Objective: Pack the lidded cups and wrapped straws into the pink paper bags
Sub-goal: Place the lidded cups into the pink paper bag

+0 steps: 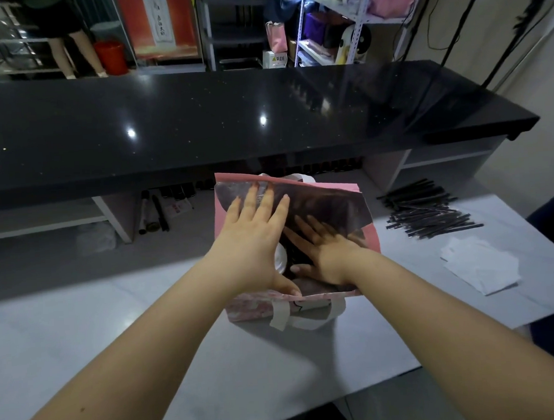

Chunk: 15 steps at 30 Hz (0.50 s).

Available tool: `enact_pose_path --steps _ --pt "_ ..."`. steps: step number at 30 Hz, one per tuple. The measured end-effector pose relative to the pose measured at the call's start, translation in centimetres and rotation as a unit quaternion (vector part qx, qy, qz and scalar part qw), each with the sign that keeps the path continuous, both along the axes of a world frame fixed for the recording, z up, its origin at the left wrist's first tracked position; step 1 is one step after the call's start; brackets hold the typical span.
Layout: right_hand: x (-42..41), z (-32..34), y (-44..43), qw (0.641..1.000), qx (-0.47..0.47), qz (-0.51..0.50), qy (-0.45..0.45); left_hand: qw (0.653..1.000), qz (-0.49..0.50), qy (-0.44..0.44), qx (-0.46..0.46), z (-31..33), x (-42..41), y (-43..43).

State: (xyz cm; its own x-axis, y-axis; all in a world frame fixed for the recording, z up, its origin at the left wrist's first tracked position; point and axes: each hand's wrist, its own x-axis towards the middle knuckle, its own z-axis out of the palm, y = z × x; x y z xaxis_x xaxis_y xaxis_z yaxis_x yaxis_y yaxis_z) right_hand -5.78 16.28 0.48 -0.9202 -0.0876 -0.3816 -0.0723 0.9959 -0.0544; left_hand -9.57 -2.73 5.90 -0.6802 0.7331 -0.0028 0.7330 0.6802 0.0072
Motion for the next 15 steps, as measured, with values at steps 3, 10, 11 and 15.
enact_pose_path --steps 3,10,11,15 --pt "0.2 -0.4 0.1 1.000 0.010 -0.009 -0.010 1.000 0.001 0.006 -0.002 0.0 0.2 0.1" --pt "-1.0 6.6 0.5 0.992 -0.122 -0.025 0.024 0.995 0.031 0.035 0.092 2.2 0.7 0.3" --pt "-0.8 8.0 0.7 0.989 -0.131 -0.022 0.060 0.993 0.035 0.050 0.104 2.9 0.8 0.5" --pt "1.8 11.4 2.1 0.971 -0.164 -0.048 0.168 0.985 0.068 0.072 0.141 5.2 2.0 2.5"
